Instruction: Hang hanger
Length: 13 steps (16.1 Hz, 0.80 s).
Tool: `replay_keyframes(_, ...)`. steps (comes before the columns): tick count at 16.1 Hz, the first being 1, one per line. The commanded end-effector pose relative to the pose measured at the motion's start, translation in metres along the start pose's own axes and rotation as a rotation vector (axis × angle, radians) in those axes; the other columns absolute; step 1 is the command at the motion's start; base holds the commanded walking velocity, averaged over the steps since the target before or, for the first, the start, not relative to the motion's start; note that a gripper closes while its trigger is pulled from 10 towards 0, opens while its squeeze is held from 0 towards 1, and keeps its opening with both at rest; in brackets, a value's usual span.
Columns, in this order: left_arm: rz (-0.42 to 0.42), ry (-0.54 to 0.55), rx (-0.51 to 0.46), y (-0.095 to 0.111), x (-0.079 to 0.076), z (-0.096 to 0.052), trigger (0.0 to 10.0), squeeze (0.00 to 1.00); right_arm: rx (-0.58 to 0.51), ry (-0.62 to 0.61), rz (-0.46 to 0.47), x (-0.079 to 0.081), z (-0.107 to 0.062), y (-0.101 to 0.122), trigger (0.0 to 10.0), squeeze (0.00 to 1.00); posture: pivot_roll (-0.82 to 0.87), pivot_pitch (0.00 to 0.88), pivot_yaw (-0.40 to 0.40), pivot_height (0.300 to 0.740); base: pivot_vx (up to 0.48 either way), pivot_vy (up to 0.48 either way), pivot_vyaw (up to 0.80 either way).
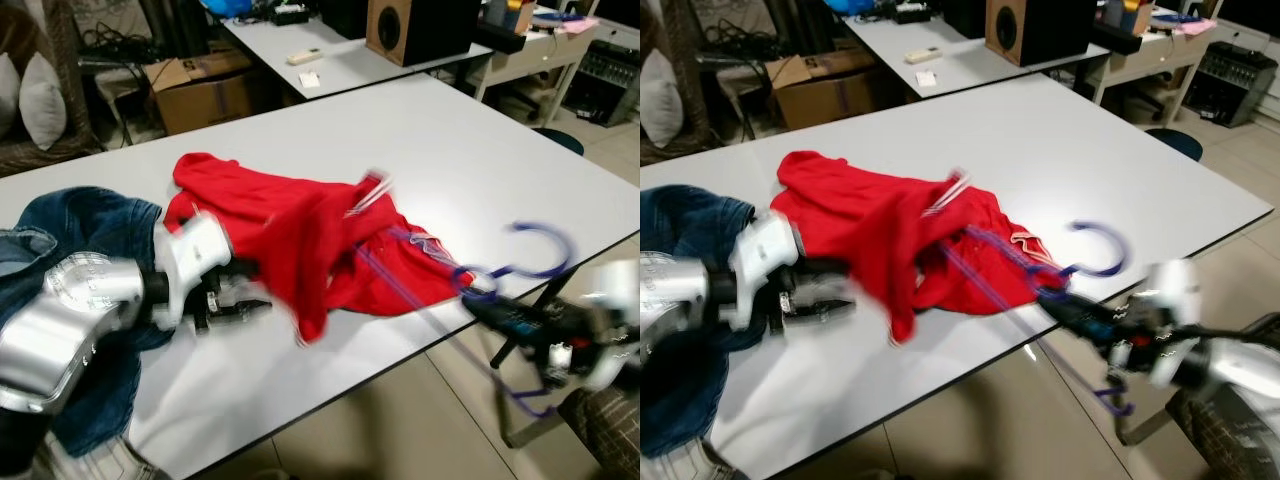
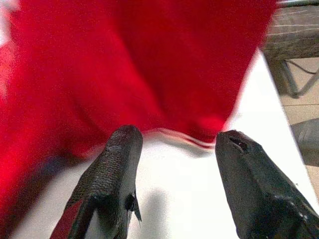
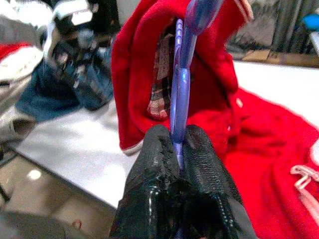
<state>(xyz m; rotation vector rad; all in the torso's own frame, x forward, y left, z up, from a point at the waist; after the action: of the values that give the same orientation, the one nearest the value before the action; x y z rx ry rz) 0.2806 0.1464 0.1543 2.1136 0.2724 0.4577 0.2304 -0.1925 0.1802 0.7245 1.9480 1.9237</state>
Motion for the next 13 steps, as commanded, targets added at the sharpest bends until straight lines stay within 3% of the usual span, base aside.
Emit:
replay_keyframes(1, 0.009, -0.029, -0.037, 0.011, -0.008, 0.003, 10.0, 0.0, -0.046, -0.015, -0.021, -0.002, -0.008, 0.016, 10.0, 0.0, -0.03, 0.024, 0.07, 0.74, 0.0, 0.0, 0.0)
replay_keyframes(4, 0.004, -0.008, -0.028, 0.003, -0.018, 0.024, 10.0, 0.0, -0.007, -0.054, -0.022, -0.008, -0.017, 0.011, 10.0, 0.0, -0.04, 0.026, 0.073, 0.74, 0.0, 0.0, 0.0)
replay_keyframes(7, -0.086, 0.198, -0.095, 0.003, -0.008, 0.052, 10.0, 0.0, -0.011, -0.044, -0.003, -0.004, -0.015, 0.011, 10.0, 0.0, -0.04, 0.025, 0.07, 0.74, 0.0, 0.0, 0.0)
replay_keyframes(9, -0.162, 0.186, -0.184, 0.014, -0.015, 0.058, 10.0, 0.0, -0.013, -0.047, 0.001, -0.004, -0.015, 0.012, 10.0, 0.0, -0.04, 0.024, 0.071, 0.74, 0.0, 0.0, 0.0)
replay_keyframes(11, -0.254, 0.095, -0.289, 0.026, -0.032, 0.061, 10.0, 0.0, -0.015, -0.046, 0.002, -0.005, -0.015, 0.013, 10.0, 0.0, -0.04, 0.024, 0.07, 0.74, 0.0, 0.0, 0.0)
replay_keyframes(12, -0.272, 0.083, -0.277, 0.022, -0.038, 0.065, 10.0, 0.94, -0.013, -0.043, 0.002, -0.005, -0.014, 0.013, 10.0, 0.0, -0.04, 0.024, 0.068, 0.74, 0.0, 0.0, 0.0)
replay_keyframes(13, -0.274, 0.113, -0.235, 0.014, -0.037, 0.069, 10.0, 0.88, -0.008, -0.038, 0.001, -0.005, -0.012, 0.012, 10.0, 0.0, -0.04, 0.025, 0.068, 0.74, 0.0, 0.0, 0.0)
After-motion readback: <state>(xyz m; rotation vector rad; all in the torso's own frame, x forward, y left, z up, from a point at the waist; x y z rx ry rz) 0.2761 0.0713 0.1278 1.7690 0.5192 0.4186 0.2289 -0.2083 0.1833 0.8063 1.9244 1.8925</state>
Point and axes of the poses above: a point about 5 cm out from each wrist's last joint towards the gripper, its own z axis pointing out of the wrist towards the gripper, its own y axis along the axis of the wrist's last joint, x = y × z, the point moved 5 cm from there along z, pointing out of the wrist towards the gripper, and after that the axes turned 6 degrees about z, right-handed, at the moved point
